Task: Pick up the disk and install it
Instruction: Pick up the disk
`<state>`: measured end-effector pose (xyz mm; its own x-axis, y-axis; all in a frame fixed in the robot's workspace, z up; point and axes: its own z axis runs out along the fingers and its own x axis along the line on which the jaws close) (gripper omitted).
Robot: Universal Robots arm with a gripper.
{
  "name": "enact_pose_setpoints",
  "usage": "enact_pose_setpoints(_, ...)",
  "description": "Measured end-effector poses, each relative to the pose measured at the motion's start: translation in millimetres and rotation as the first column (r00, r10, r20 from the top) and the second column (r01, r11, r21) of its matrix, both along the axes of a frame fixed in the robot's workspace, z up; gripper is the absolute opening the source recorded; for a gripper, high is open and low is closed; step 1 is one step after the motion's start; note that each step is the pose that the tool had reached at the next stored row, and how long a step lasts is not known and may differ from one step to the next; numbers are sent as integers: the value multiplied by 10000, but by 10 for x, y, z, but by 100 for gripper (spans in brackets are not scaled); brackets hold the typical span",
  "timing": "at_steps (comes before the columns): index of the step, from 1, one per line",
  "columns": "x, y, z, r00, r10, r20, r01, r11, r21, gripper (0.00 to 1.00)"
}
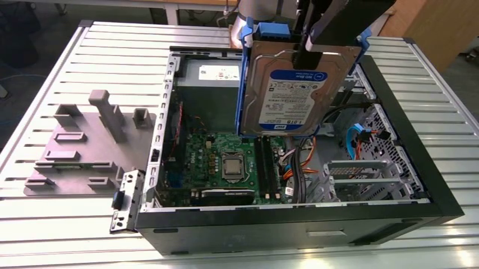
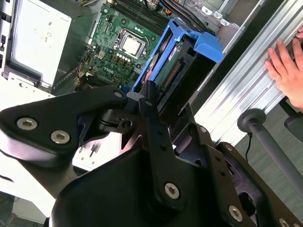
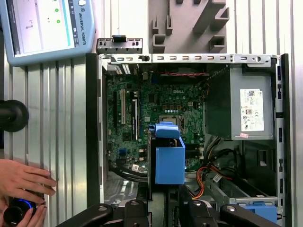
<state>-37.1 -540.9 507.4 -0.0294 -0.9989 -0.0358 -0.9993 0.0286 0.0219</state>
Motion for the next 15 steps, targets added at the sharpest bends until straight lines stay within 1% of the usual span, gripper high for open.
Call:
enact_pose_setpoints(7, 0, -8, -1, 10000, 0, 0, 0, 10000, 0, 35)
enact_pose_setpoints(15, 0, -8, -18, 10000, 0, 0, 0, 10000, 0, 35)
